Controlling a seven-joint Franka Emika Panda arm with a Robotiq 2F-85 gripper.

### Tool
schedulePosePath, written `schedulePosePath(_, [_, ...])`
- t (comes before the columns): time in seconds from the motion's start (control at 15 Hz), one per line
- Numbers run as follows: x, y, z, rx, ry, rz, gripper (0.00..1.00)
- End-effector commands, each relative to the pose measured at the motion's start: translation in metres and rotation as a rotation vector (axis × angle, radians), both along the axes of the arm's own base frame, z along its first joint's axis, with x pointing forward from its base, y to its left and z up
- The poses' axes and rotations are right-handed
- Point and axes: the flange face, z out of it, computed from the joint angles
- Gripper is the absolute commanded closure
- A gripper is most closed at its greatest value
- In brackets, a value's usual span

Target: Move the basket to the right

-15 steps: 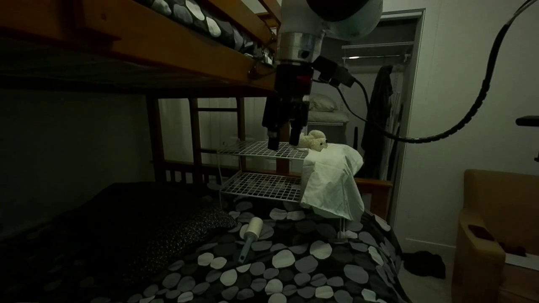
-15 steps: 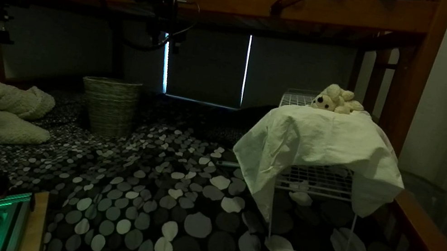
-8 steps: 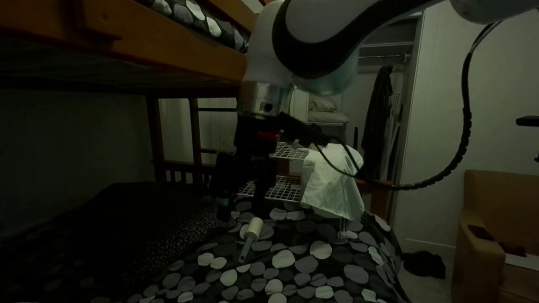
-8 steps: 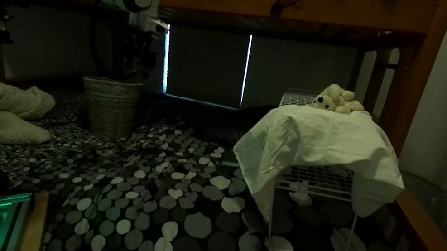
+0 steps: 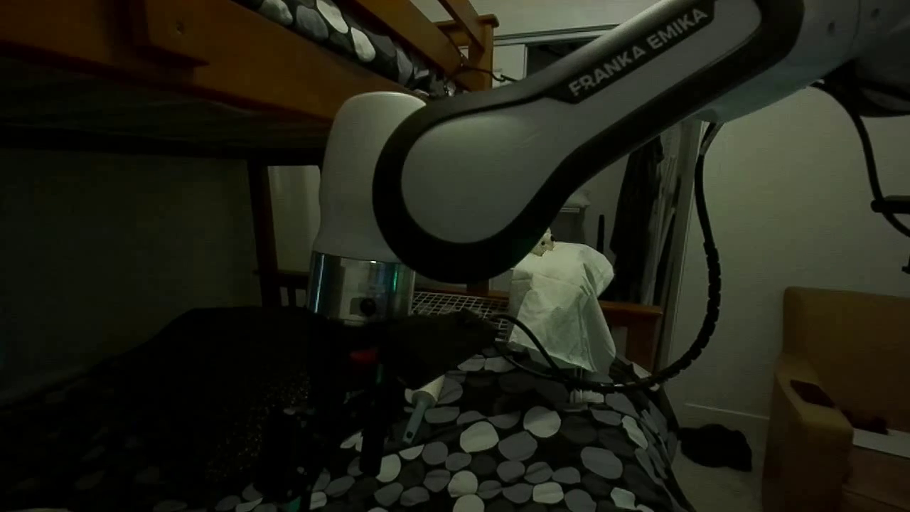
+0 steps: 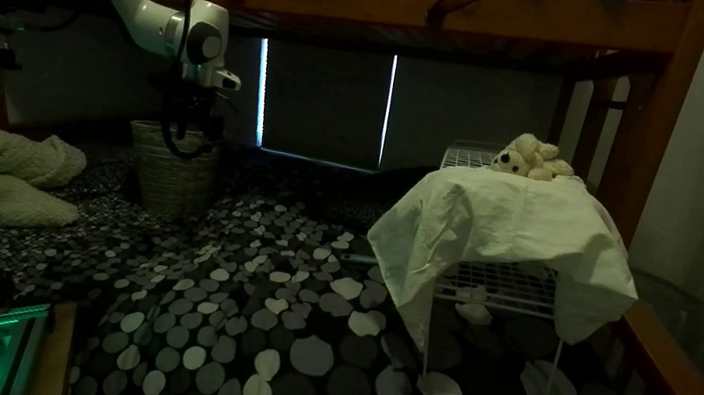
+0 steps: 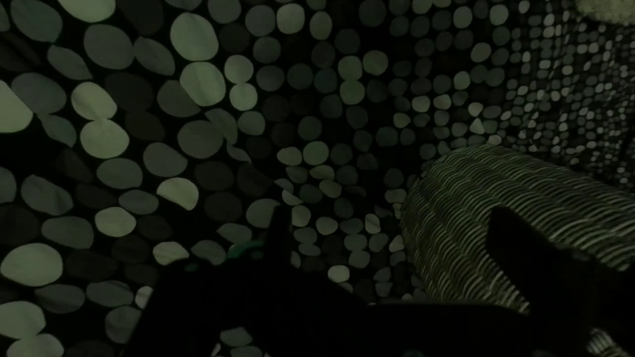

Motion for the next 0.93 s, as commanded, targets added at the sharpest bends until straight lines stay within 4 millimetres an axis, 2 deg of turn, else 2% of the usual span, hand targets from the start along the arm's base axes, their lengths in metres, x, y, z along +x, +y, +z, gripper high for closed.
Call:
schedulePosePath(0.0, [0.002, 0.000, 0.001, 0.000, -0.001, -0.002, 0.00])
schedulePosePath(0.13, [0.012, 0.007, 0.010, 0.090, 0.022, -0.113, 0.00])
schedulePosePath(0.27, [0.020, 0.029, 0.019, 0.199, 0.021, -0.178, 0.00])
schedulePosePath(0.6, [0.057, 0.086, 0.038, 0.440, 0.037, -0.335, 0.00])
schedulePosePath(0.73, [0.067, 0.107, 0.039, 0.470, 0.083, -0.330, 0.00])
schedulePosePath(0.87, [0.066, 0.124, 0.032, 0.408, 0.158, -0.331, 0.00])
